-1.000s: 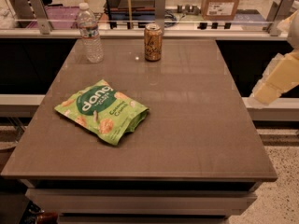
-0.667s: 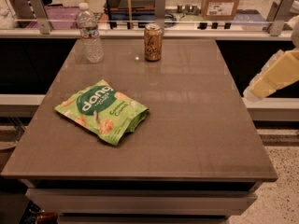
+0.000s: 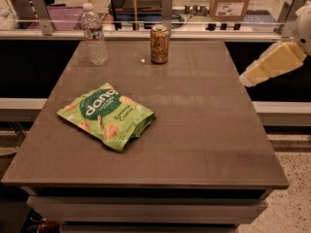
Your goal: Pick orange can
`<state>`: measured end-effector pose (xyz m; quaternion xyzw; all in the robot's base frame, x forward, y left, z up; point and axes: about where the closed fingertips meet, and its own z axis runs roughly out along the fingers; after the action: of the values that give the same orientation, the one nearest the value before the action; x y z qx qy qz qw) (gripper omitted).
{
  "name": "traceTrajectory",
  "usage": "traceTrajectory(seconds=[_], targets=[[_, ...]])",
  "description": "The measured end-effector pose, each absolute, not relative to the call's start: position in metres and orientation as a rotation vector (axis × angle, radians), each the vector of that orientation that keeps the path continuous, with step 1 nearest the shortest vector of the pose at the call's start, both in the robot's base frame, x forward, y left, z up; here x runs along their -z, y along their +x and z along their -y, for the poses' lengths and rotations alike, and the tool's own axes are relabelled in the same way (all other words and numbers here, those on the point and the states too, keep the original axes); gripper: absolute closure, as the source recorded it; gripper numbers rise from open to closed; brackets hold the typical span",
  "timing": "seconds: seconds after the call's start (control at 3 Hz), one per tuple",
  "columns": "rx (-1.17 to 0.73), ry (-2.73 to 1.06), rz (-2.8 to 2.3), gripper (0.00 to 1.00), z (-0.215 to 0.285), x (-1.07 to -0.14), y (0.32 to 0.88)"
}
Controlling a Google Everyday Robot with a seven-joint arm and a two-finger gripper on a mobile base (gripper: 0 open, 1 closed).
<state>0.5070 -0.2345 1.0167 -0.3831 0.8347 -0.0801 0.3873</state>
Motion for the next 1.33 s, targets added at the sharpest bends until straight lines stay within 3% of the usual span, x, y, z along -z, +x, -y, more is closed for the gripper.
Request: traceTrajectory(seconds=[1.0,1.33], targets=[[-0.018,-0.838,-1.999,0.0,0.214,-1.018,0.571],[-0.017,-0.84,-1.991,0.0,0.211,-1.02,0.569]])
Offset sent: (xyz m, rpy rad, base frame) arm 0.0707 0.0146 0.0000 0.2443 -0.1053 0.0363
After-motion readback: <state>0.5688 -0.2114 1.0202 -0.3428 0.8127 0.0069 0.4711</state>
